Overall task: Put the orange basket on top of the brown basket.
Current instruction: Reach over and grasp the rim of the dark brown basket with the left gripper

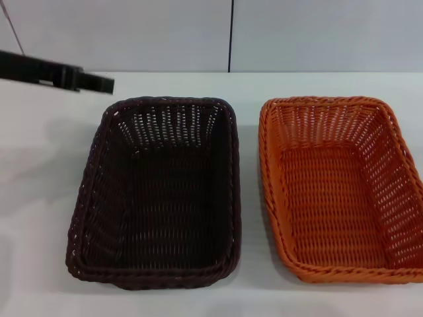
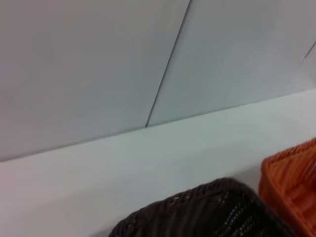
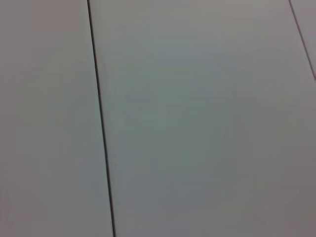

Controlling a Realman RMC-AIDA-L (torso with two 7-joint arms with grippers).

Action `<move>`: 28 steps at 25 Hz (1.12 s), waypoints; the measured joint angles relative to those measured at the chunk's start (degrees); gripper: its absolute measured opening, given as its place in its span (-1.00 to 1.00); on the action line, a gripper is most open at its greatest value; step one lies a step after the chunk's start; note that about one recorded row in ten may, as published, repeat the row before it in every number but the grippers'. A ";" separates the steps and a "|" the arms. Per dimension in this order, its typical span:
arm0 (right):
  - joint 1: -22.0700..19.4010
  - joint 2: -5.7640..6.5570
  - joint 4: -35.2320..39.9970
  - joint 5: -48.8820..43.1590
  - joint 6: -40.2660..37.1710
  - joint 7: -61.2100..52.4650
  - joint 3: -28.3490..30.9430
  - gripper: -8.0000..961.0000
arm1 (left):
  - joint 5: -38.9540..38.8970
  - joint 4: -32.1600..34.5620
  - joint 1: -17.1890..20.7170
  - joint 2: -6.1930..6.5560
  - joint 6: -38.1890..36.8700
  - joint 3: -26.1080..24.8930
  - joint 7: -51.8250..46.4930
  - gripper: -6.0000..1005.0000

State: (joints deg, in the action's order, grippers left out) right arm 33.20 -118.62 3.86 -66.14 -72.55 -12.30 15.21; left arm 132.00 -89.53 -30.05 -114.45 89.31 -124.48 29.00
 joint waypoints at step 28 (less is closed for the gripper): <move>-0.20 0.05 0.03 1.28 -0.02 0.00 0.00 0.20 | 4.48 0.43 8.90 -3.79 -2.12 4.37 -10.77 0.34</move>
State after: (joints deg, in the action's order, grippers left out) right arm 33.00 -118.56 3.89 -64.85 -72.58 -12.30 15.21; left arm 136.47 -89.10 -21.15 -118.24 87.19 -120.11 18.23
